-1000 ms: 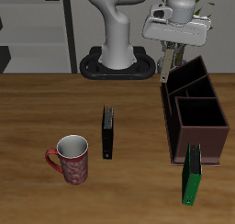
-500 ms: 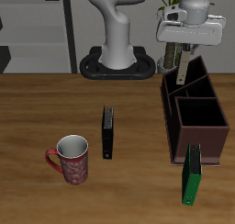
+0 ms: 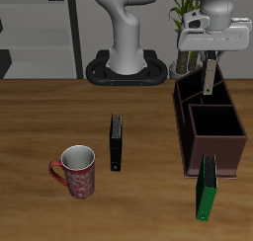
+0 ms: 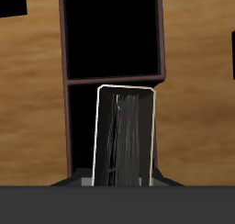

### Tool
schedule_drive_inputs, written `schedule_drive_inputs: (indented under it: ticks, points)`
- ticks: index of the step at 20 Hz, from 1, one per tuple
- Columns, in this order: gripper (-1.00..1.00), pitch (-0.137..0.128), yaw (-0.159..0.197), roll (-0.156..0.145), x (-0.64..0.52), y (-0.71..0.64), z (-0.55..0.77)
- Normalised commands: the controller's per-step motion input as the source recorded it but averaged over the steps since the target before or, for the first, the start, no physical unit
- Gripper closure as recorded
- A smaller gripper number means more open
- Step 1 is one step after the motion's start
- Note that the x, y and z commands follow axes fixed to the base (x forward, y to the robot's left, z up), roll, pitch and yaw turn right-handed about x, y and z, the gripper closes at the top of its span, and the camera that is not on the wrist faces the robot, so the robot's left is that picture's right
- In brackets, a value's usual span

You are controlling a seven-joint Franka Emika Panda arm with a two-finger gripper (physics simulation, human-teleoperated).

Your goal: Place the yellow book into the left desk caddy's back compartment

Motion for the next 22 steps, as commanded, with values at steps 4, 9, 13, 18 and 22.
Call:
schedule_drive_inputs:
  ticks: [4,9,13,18,22]
  points:
    - [1.00,-0.015,0.017,0.015,0.08,0.14,0.05]
    - [1.00,-0.009,0.004,0.009,0.04,0.12,0.06]
    - [1.00,0.003,0.003,0.040,0.05,0.18,-0.05]
    - [1.00,0.005,0.007,0.019,0.01,0.13,-0.11]
    - [1.00,0.010,-0.004,0.007,0.09,0.03,-0.19]
